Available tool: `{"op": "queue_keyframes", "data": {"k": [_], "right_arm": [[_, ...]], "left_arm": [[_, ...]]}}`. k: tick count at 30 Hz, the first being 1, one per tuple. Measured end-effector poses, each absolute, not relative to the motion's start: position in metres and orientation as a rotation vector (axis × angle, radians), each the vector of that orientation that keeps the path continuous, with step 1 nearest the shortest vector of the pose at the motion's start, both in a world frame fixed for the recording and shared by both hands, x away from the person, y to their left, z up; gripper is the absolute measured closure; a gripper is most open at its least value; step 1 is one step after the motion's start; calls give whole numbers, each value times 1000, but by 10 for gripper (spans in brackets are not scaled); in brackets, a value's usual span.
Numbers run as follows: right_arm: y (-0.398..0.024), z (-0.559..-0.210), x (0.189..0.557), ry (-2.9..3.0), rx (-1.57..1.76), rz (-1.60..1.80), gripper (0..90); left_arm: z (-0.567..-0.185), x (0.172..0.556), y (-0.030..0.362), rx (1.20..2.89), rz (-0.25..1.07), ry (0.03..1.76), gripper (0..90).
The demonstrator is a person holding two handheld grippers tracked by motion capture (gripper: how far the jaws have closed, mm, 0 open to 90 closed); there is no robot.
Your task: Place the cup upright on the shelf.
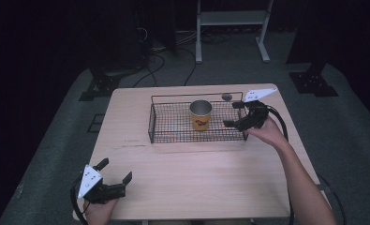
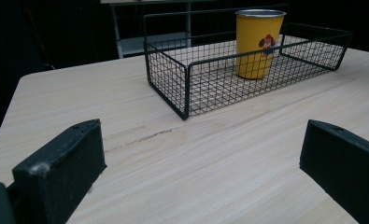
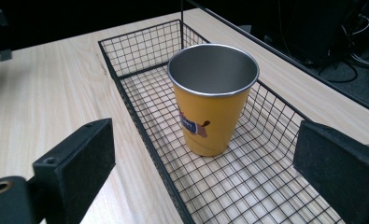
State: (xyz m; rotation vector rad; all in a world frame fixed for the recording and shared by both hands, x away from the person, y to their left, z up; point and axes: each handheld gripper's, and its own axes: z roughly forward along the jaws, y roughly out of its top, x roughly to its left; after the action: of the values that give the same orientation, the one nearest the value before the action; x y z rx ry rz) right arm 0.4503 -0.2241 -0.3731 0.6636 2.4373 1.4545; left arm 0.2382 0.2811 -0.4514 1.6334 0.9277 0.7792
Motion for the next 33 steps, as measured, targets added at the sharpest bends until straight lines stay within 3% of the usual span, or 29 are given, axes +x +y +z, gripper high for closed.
{"op": "queue_keyframes", "data": {"k": [33], "right_arm": [[-264,-384,413,2410,691,1472,51]], "left_arm": [[-451,237,278,1651,783,917,0]]}}
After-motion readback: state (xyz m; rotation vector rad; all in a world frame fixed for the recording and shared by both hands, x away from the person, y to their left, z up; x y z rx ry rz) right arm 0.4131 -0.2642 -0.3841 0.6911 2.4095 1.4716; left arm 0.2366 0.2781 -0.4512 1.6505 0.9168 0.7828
